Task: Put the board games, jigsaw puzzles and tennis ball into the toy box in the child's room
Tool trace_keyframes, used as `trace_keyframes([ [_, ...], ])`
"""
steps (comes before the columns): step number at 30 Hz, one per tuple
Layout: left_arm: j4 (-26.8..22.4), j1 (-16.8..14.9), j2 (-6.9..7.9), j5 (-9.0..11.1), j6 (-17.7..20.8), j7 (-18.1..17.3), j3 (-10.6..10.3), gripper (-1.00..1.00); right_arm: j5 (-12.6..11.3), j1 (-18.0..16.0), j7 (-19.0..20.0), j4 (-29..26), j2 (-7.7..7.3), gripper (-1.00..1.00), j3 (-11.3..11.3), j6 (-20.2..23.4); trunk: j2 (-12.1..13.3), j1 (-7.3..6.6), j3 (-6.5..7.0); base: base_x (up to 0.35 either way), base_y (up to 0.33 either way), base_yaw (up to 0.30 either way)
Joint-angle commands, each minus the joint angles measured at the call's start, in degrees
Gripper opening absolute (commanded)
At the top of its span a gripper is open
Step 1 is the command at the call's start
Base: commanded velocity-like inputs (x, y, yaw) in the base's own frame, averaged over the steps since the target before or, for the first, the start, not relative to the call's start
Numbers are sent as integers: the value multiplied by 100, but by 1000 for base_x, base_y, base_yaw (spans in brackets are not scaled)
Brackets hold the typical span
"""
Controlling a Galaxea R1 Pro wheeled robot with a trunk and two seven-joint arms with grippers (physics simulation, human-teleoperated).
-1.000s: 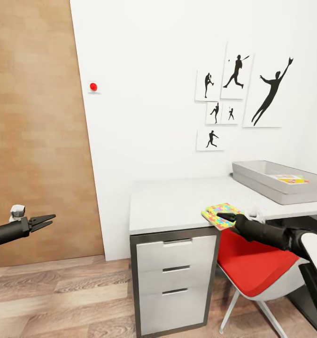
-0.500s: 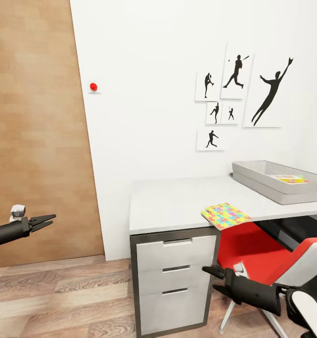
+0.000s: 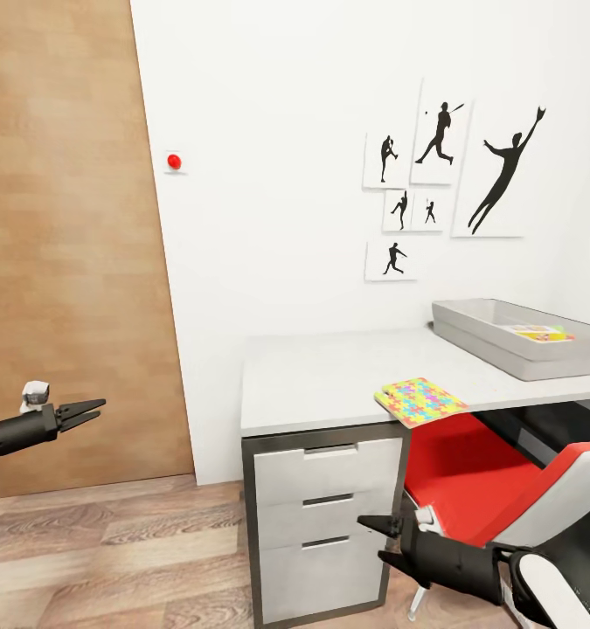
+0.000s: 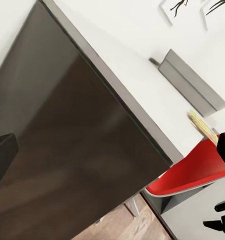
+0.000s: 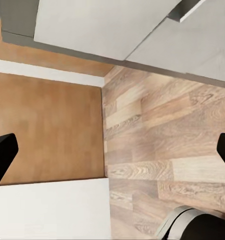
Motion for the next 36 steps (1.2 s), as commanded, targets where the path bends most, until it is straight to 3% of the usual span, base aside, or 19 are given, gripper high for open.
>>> trace_keyframes([
  [1,-3,-9,-4,-59,60,-46,23,100,-18,-4,-60,-5,0,100,60,4,-3,-1,-6,0,0,0],
  [9,-3,-11,-4,-59,60,-46,23,100,42,-161,-26,-138,60,100,189,4,-3,-1,-6,0,0,0],
  [15,-3,-9,-4,-57,60,-46,23,100,47,-378,77,-187,460,100,258,4,-3,-1,-6,0,0,0],
  [18,-3,-10,-4,-57,60,-46,23,100,59,-398,92,-193,564,100,272,4,-3,-1,-6,0,0,0],
  [26,-3,-11,28,-27,170,-46,46,100,64,-400,98,-195,624,100,273,4,-3,-1,35,0,0,-12],
  [32,-6,-11,61,187,445,-46,65,100,61,-400,99,-195,632,100,270,4,237,-133,159,0,0,-3],
  [36,-10,-11,65,221,526,-46,61,100,57,-400,100,-195,634,100,270,4,398,-221,233,0,0,0],
])
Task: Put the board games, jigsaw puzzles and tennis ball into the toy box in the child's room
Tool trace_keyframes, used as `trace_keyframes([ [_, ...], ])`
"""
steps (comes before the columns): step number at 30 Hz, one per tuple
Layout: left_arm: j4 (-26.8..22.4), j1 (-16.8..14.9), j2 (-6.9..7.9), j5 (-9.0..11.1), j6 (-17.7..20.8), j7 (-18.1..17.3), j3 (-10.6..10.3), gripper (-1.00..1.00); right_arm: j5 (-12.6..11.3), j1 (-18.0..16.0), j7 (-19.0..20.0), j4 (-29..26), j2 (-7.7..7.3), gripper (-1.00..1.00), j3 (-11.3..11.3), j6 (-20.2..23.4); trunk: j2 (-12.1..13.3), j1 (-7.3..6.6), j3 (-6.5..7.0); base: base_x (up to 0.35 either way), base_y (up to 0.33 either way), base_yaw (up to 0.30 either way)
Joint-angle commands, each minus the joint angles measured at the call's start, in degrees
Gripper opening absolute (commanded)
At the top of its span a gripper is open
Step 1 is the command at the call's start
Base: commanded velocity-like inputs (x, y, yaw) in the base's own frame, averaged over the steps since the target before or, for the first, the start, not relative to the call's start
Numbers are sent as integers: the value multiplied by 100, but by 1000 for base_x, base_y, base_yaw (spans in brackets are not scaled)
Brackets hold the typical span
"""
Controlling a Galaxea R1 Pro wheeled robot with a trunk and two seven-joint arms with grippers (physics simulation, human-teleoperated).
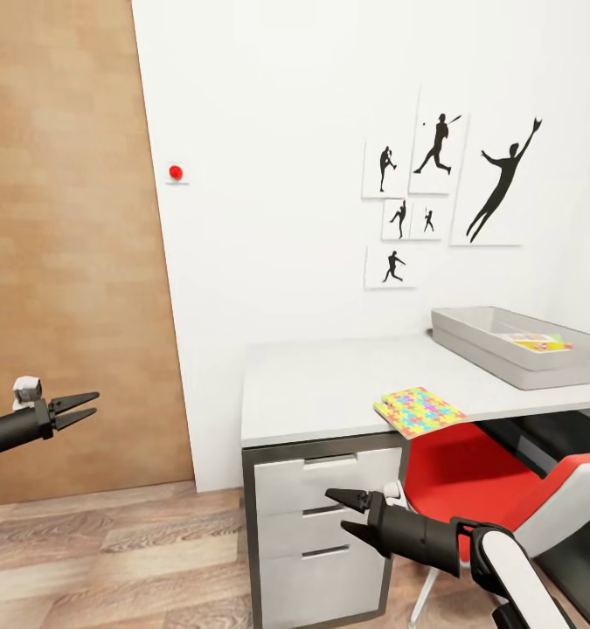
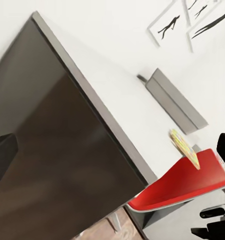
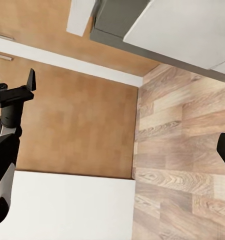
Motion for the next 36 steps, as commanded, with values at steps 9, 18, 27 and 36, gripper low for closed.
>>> trace_keyframes([
  [9,-13,-4,-11,-49,227,-46,-36,100,-80,-4,-61,4,-3,100,-1,5,359,-199,156,-28,0,0],
  [18,-14,-7,-11,-48,237,-46,-43,100,-109,2,-61,20,-6,100,-12,5,720,-397,318,-108,0,0],
  [27,-14,-6,-15,-48,237,-46,-42,100,-119,5,-61,22,-11,100,-29,5,1081,-595,479,-158,0,0],
  [36,-14,-7,-7,-48,237,-46,-42,100,-119,5,-61,22,-12,100,-18,5,1442,-792,649,-25,0,-110],
])
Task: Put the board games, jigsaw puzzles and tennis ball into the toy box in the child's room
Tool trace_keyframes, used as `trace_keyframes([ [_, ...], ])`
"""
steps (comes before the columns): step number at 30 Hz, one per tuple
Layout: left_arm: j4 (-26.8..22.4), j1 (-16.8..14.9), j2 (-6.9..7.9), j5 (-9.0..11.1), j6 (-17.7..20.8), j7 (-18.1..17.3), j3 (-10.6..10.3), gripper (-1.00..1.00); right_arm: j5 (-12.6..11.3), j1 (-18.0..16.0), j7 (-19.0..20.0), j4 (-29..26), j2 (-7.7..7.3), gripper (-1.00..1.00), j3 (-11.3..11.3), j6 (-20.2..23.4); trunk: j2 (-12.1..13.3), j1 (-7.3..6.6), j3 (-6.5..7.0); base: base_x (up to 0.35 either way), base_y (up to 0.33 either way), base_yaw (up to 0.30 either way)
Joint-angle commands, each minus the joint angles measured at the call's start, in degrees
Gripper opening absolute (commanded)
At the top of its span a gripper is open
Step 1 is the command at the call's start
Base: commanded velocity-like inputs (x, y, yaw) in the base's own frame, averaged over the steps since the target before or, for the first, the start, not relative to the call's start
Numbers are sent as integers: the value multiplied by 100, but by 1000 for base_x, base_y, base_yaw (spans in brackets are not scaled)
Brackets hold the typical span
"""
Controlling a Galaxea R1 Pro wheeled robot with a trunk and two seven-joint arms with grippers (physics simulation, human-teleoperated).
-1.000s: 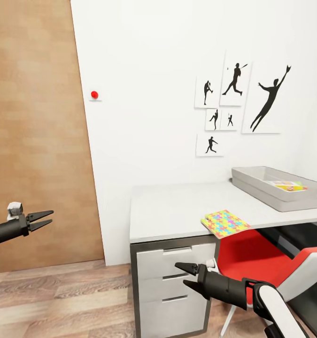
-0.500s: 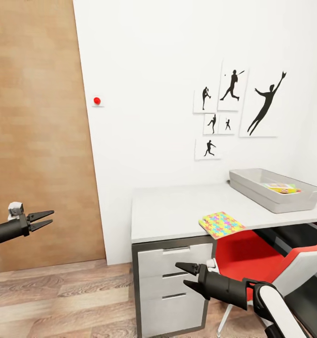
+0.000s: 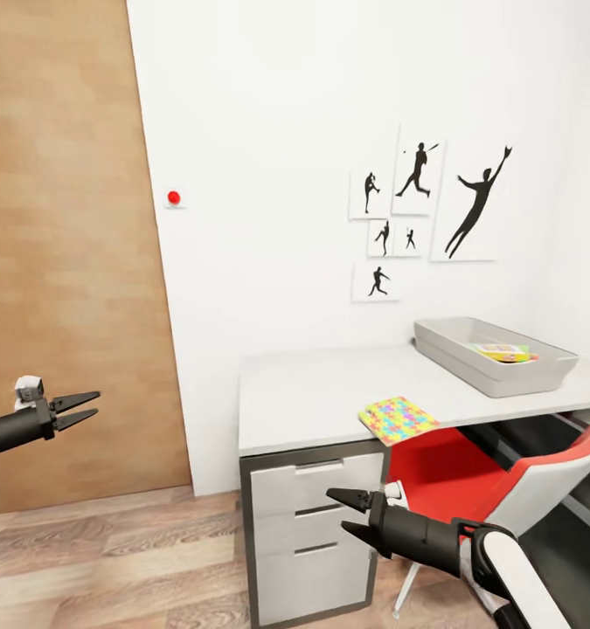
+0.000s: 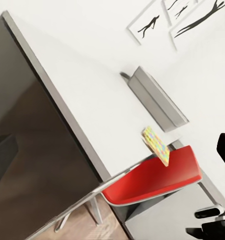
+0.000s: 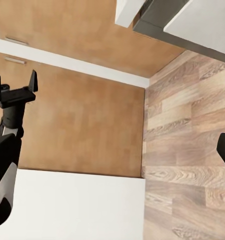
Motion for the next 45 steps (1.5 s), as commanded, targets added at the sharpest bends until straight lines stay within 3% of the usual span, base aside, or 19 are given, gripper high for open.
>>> trace_keyframes([
  [1,-4,-6,-4,-61,60,-48,21,100,-56,-5,-60,-3,-3,100,11,5,38,-24,15,-108,0,-226],
  [16,-4,-6,4,-61,60,-48,32,100,-56,-5,-60,-3,4,100,31,5,640,-353,333,-125,11,-247],
  [45,-4,-6,17,-61,53,-48,38,100,-15,-4,-93,11,11,100,37,5,1803,-990,928,-134,18,-76],
])
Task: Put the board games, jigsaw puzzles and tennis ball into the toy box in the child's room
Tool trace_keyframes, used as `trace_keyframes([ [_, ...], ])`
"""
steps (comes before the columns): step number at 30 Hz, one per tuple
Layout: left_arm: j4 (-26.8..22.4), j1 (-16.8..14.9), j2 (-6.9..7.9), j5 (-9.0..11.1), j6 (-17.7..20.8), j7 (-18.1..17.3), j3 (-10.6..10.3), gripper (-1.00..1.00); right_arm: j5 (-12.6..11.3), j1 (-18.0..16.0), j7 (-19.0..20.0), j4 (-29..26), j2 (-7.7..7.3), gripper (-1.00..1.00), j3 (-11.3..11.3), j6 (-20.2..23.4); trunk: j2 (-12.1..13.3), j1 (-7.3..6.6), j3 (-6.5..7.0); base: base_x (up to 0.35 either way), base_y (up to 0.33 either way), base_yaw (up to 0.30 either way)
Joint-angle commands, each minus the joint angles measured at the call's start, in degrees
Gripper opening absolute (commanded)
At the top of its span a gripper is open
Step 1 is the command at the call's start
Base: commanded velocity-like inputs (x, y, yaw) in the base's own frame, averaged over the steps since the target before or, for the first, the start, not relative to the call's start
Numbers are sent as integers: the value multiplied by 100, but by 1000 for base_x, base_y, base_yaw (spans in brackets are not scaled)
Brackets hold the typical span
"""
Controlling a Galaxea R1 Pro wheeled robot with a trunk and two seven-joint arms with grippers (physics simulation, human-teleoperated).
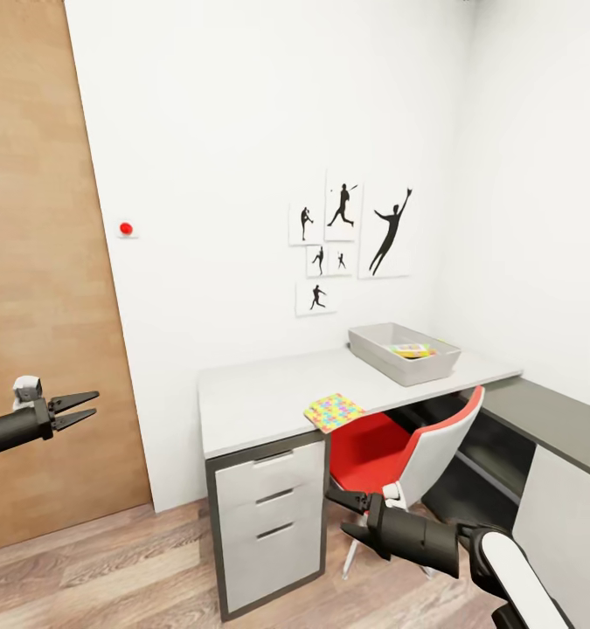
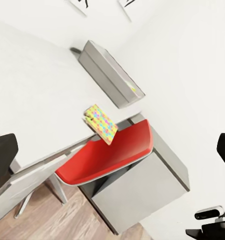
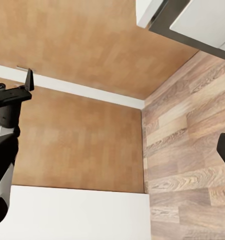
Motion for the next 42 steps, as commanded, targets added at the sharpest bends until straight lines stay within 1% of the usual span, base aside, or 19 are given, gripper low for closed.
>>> trace_keyframes([
  [1,-3,-7,-5,-61,60,-47,20,100,-51,-5,-63,3,-2,100,3,5,37,-23,12,-27,3,-6],
  [6,-3,-7,-5,-61,59,-47,21,100,-27,-3,-69,14,-1,100,4,5,238,-133,102,-118,1,-2],
  [12,-3,-7,-3,-61,59,-47,21,100,-28,1,-84,32,0,100,12,-199,478,-265,210,-72,0,0],
  [17,-3,-7,-3,-61,59,-47,21,100,-29,3,-87,44,0,100,13,-242,679,-375,299,-8,0,0],
  [27,-3,1,-8,-61,66,-47,21,100,-34,3,-57,43,58,100,13,-230,679,-375,306,0,0,-19],
  [42,-3,1,-7,-61,65,-47,21,100,-36,3,-52,43,61,100,14,-230,679,-375,401,0,0,-189],
])
